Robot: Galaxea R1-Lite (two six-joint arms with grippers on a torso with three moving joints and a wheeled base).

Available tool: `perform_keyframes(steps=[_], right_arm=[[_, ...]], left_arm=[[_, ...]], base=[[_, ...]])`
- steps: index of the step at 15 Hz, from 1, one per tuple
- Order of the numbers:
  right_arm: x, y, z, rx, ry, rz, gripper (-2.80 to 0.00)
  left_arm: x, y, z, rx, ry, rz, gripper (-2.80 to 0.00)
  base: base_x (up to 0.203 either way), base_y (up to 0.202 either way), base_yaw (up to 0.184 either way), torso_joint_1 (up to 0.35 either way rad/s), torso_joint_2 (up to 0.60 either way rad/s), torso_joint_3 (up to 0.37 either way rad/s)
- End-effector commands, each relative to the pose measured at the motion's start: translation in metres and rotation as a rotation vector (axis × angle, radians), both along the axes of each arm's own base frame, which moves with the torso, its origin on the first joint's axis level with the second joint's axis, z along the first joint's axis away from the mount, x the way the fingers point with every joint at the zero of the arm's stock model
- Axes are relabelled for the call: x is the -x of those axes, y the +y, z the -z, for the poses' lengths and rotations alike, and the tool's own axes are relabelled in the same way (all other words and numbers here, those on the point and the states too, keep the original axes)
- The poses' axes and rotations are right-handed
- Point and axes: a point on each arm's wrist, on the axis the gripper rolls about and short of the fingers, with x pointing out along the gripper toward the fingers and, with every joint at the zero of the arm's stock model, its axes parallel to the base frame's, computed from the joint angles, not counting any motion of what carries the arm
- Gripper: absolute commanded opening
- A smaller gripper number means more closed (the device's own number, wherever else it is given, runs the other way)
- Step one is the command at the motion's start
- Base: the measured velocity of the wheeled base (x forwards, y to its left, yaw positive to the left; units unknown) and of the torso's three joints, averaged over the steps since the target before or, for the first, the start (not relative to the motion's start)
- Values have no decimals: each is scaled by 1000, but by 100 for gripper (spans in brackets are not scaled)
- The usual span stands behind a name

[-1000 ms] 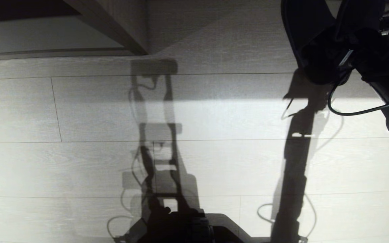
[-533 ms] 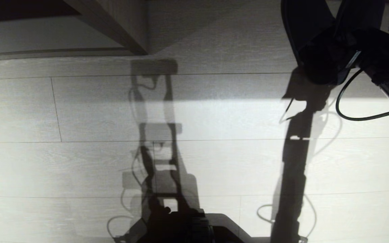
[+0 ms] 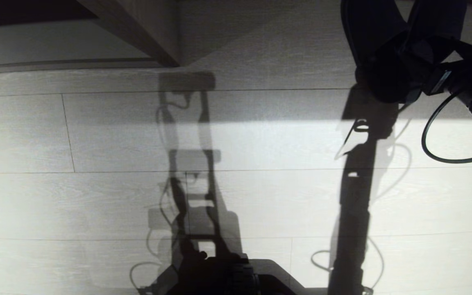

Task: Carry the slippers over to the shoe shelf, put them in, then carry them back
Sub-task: Place the slippers on the floor

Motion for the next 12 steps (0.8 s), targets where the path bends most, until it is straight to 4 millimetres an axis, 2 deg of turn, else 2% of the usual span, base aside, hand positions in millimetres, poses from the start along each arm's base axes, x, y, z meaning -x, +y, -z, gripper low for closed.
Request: perform_keyframes(steps=[1, 3, 4, 6, 8, 12], right_arm=[[10, 1, 1, 4, 8, 2, -280], [11, 1, 2, 4, 15, 3, -280], [21, 2, 6, 3, 38, 7, -280], [44, 5, 12, -2, 79, 12, -280], [67, 7, 9, -6, 110, 13, -280], [126, 15, 4, -16, 142, 27, -280]], left_arm=[[0, 0, 0, 1, -1, 0, -280], [0, 0, 0, -1, -1, 0, -280], [0, 0, 0, 1, -1, 0, -280], [0, 0, 0, 1, -1, 0, -280], [0, 0, 0, -1, -1, 0, -280], [0, 0, 0, -1, -1, 0, -280]], base=[[0, 0, 0, 0, 0, 0], [0, 0, 0, 0, 0, 0], [0, 0, 0, 0, 0, 0], [0, 0, 0, 0, 0, 0], [0, 0, 0, 0, 0, 0], [0, 0, 0, 0, 0, 0]])
